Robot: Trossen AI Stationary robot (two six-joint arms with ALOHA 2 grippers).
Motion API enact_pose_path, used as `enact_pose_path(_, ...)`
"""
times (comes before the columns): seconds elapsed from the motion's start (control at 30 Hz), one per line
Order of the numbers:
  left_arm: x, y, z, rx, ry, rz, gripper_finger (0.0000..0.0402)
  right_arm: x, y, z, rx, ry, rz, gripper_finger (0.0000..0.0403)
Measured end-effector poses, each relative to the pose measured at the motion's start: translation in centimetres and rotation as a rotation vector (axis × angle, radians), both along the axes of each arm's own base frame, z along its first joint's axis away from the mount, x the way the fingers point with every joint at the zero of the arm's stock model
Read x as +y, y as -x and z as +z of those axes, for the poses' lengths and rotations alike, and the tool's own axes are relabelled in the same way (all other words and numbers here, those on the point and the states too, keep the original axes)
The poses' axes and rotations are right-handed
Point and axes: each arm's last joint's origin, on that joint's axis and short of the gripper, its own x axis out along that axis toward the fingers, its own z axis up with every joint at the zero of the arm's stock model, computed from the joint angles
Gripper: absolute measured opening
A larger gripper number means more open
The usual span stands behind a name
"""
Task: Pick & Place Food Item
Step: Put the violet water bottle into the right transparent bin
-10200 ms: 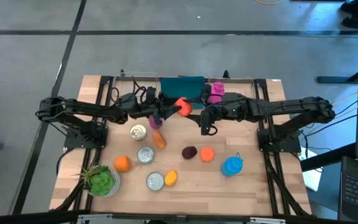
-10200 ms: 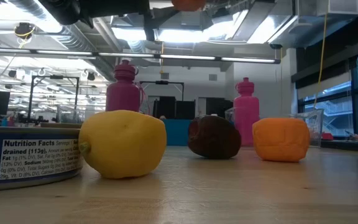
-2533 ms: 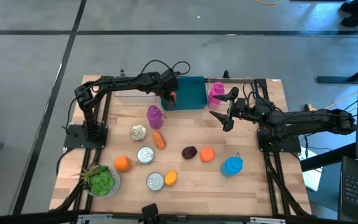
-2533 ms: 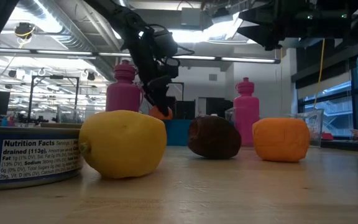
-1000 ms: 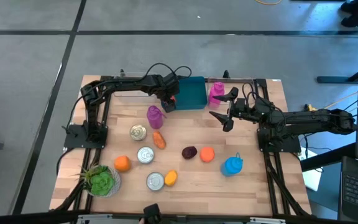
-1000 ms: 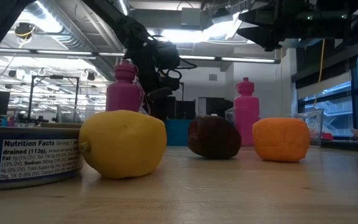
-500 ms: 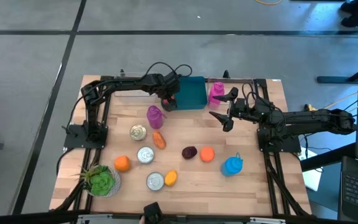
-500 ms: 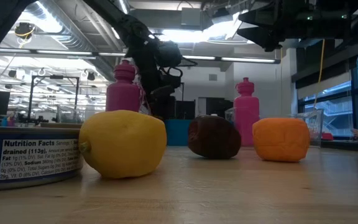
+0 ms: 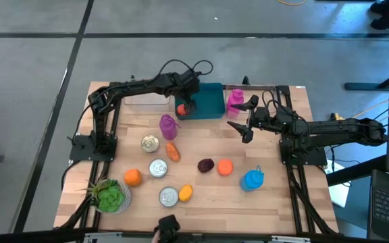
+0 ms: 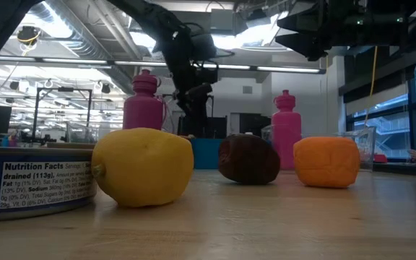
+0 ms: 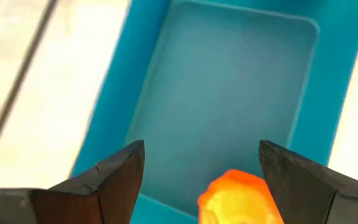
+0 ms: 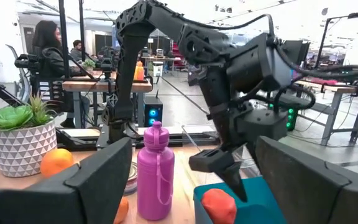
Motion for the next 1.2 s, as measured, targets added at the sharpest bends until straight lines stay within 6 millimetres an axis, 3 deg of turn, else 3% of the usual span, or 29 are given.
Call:
enact_pose_path(0.17,0.2,0.0,1.5,0.006,-0.040,0.021,0.0299,0.0,0.0,0.0,0.001,0.005,-0.001,0.0341)
enact_pose_path(0.63,0.0,-0.1,1.9,-0.051,-0.018,0.043,0.0297,0.0,0.0,0.2,-0.014,0.024,-0.002,0.0341)
enact_pose_path(0.97,-3.7,1.7,7.7,-0.264,-0.001,-0.075,0.0297,0.0,0.0,0.4,-0.039,0.036,-0.003,0.0341)
enact_pose_path(1.2,-7.7,6.0,10.2,-0.460,-0.056,-0.094,0.0297,0.0,0.0,0.4,-0.039,0.036,-0.003,0.0341)
